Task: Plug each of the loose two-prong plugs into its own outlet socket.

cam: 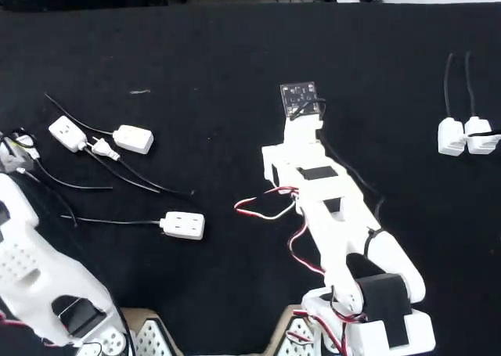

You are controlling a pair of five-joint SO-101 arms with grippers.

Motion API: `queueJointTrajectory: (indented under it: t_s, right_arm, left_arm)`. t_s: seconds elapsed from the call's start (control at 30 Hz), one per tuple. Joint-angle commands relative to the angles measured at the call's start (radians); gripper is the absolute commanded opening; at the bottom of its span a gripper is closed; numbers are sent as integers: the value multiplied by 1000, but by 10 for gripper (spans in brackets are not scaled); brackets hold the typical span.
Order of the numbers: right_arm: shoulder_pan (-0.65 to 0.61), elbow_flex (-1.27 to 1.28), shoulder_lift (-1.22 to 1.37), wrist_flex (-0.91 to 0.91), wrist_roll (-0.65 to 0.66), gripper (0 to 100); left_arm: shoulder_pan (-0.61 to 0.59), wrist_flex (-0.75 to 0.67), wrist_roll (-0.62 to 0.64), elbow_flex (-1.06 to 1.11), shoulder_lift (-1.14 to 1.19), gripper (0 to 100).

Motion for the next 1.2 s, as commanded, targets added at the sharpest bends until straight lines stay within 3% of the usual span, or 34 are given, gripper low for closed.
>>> queueJointTrajectory:
  t_s: [0.0, 0.53, 0.6, 0.67, 0.87, 1.07, 1.17]
  right_arm:
    - [9, -25, -2, -21, -9, 11]
    - [-28, -16, -2, -26, -2, 11]
    - [-28, -16, -2, -26, -2, 11]
    - [-28, -16, -2, -26, -2, 11]
    - [-28, -18, -2, -26, -2, 11]
    - [-28, -18, -2, -26, -2, 11]
    - [-28, -16, -2, -26, -2, 11]
  left_arm:
    - [-19, 0, 74, -193, 106, 206]
    - [-15, 9, 209, -579, 473, 201]
    - [-21, 28, 224, -599, 485, 150]
    - [-30, 54, 264, -618, 486, 30]
    - [-33, 209, 293, -756, 485, 33]
    - [-21, 480, 292, -1107, 496, 30]
    - [-18, 506, 290, -1179, 493, 30]
